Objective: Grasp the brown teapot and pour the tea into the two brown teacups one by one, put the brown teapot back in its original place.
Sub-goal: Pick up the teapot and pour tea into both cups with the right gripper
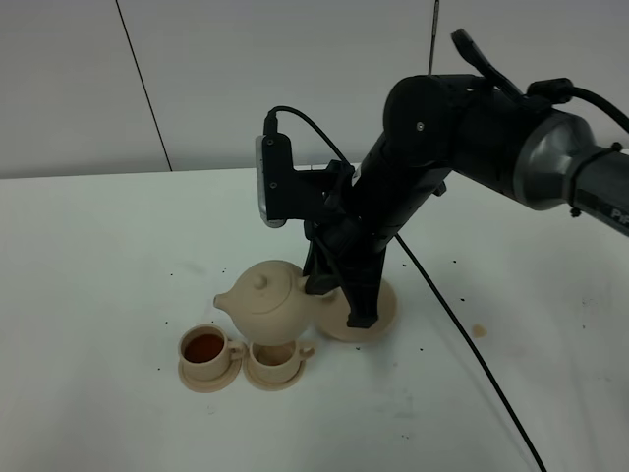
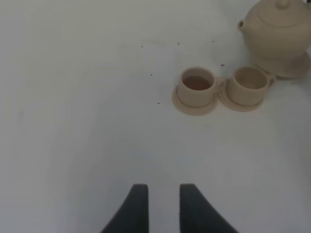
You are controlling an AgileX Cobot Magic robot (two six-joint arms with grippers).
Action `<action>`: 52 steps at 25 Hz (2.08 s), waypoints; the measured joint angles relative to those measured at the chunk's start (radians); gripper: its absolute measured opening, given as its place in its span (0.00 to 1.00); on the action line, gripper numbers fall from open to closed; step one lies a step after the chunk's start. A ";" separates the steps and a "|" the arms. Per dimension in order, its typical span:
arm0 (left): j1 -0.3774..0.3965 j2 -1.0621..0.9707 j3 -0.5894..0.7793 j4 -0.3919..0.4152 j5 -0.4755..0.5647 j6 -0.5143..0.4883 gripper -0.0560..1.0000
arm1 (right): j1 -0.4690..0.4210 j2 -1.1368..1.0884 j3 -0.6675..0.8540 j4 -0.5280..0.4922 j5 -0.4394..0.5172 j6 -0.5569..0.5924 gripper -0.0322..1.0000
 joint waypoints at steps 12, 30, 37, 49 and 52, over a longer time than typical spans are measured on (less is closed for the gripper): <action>0.000 0.000 0.000 0.000 0.000 0.000 0.27 | -0.012 -0.101 0.220 0.028 -0.143 -0.023 0.12; 0.000 0.000 0.000 0.000 0.000 0.000 0.27 | -0.038 -0.103 0.265 0.068 -0.232 -0.067 0.12; 0.000 0.000 0.000 0.000 0.000 0.000 0.27 | -0.046 -0.077 0.270 0.077 -0.252 -0.090 0.12; 0.000 0.000 0.000 0.000 0.000 0.000 0.27 | -0.053 -0.069 0.271 0.064 -0.236 -0.095 0.12; 0.000 0.000 0.000 0.000 0.000 0.000 0.27 | -0.053 -0.069 0.271 0.037 -0.214 -0.082 0.12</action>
